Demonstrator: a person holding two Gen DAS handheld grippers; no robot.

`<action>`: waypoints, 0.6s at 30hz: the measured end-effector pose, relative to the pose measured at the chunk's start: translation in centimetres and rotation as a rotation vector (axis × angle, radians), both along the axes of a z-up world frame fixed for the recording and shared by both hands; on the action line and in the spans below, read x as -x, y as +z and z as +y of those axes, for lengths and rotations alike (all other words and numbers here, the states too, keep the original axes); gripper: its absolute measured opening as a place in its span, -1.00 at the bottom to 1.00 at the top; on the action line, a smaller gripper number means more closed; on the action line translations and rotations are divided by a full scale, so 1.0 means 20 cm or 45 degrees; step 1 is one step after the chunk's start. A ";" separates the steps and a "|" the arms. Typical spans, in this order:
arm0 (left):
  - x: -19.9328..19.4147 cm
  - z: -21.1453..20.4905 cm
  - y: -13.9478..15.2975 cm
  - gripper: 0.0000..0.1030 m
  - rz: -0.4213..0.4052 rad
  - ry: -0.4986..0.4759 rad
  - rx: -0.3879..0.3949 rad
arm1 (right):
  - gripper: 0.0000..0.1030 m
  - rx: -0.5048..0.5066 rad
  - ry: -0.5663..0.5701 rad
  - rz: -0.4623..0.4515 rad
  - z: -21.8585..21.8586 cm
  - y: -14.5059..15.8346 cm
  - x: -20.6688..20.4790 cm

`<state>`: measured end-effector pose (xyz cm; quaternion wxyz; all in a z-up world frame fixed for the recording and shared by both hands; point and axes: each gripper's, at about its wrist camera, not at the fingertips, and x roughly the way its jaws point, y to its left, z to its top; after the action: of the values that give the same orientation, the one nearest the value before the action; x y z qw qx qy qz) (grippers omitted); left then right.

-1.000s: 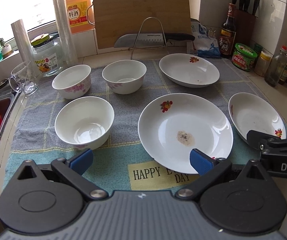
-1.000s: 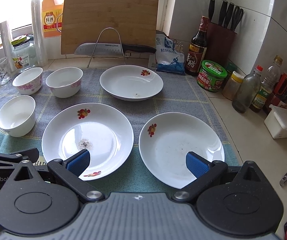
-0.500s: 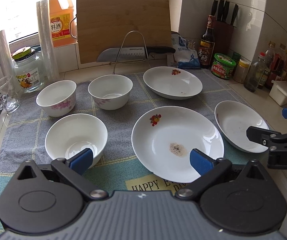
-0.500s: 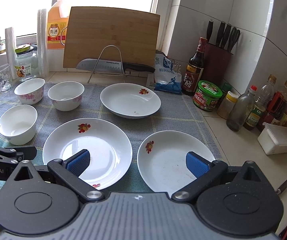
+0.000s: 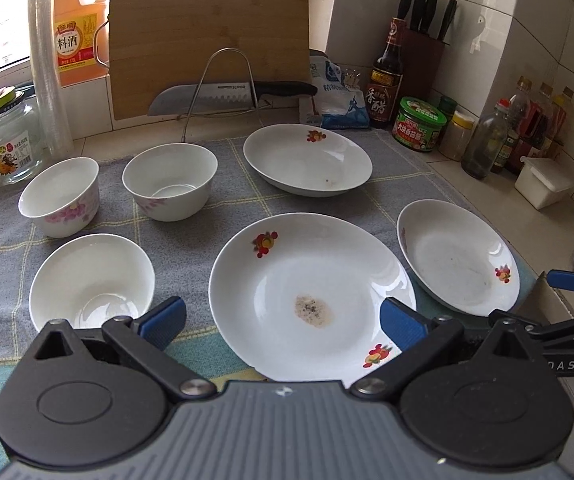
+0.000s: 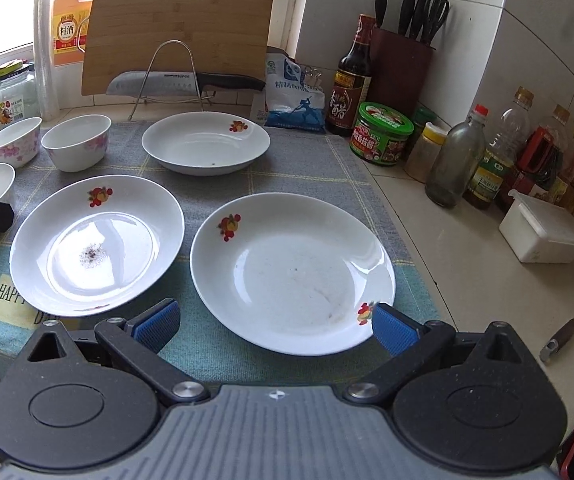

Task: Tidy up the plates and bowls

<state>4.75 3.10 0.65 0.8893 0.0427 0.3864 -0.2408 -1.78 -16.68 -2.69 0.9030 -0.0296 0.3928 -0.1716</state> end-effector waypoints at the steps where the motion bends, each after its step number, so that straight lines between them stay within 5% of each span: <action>1: -0.01 -0.03 0.00 0.98 -0.001 -0.005 -0.011 | 1.00 -0.008 -0.001 0.009 -0.02 -0.02 0.00; 18: -0.14 -0.42 0.00 0.98 -0.014 -0.108 -0.124 | 1.00 -0.159 0.103 0.108 -0.30 -0.27 -0.09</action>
<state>7.46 -5.36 0.65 0.8773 0.1037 0.3906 -0.2589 0.00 -22.74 -8.16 0.8918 0.0036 0.4391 -0.1089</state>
